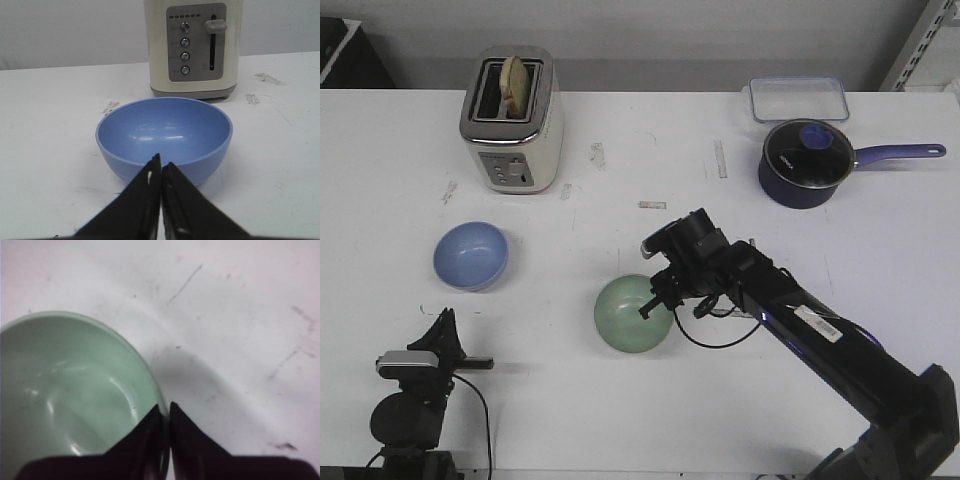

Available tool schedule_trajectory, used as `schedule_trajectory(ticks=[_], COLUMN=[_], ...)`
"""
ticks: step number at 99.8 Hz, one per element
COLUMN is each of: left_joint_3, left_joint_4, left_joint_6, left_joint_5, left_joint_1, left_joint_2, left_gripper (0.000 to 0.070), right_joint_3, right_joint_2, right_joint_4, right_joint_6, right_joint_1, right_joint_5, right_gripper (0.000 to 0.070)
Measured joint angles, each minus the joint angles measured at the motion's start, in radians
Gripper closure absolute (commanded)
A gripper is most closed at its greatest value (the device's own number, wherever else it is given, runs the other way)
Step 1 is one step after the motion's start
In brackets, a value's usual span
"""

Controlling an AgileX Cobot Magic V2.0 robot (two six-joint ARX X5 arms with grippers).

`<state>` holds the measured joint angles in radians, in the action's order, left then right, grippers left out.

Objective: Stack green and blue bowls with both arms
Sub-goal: 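Slide the green bowl with the right gripper toward the table center, then release the green bowl and retract the right gripper to rest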

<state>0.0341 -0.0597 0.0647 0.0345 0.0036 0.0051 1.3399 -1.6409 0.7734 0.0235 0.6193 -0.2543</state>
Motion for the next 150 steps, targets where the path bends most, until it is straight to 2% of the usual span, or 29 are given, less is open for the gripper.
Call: schedule_trajectory(ticks=[46,52,58,75,82,86,99,105,113,127,150], left_joint_3=[0.000,0.000,0.000,0.000,0.000,0.000,0.000,0.000,0.000,0.000,0.000], left_joint_4=[0.000,0.000,0.000,0.000,0.000,0.000,0.000,0.000,0.000,0.000,0.000], left_joint_6=[0.000,0.000,0.000,0.000,0.000,0.000,0.000,0.000,0.000,0.000,0.000], left_joint_5=[0.000,0.000,0.000,0.000,0.000,0.000,0.000,0.000,0.000,0.000,0.000], left_joint_1=[0.000,0.000,0.000,0.000,0.000,0.000,0.000,0.000,0.000,0.000,0.000], left_joint_2=[0.000,0.000,0.000,0.000,0.000,0.000,0.000,0.000,0.000,0.000,0.000], left_gripper=[0.0698,0.0698,0.0698,0.0698,0.0698,0.0698,0.0698,0.0698,0.0698,0.0698,0.0698], right_joint_3=[0.000,0.000,0.000,0.000,0.000,0.000,0.019,0.042,0.068,0.084,0.078], right_joint_2=[-0.090,-0.090,-0.090,-0.090,-0.090,-0.089,-0.064,-0.023,0.058,0.216,0.412], right_joint_4=[-0.030,-0.031,-0.030,-0.031,-0.031,-0.030,-0.021,-0.023,-0.042,-0.071,-0.015], right_joint_6=[-0.001,-0.001,-0.001,-0.001,-0.001,-0.001,-0.006,-0.009,-0.012,-0.019,-0.035], right_joint_1=[0.007,0.007,0.007,0.007,0.007,0.007,-0.003,-0.014,-0.036,-0.110,-0.321], right_joint_5=[0.001,0.001,0.000,-0.007,-0.007,-0.007,-0.004,0.003,0.035,0.098,0.180], right_gripper=[0.0700,0.0675,0.0597,0.0265,0.0169,0.0146,0.0154,0.0205,0.0363,0.0696,0.0700])
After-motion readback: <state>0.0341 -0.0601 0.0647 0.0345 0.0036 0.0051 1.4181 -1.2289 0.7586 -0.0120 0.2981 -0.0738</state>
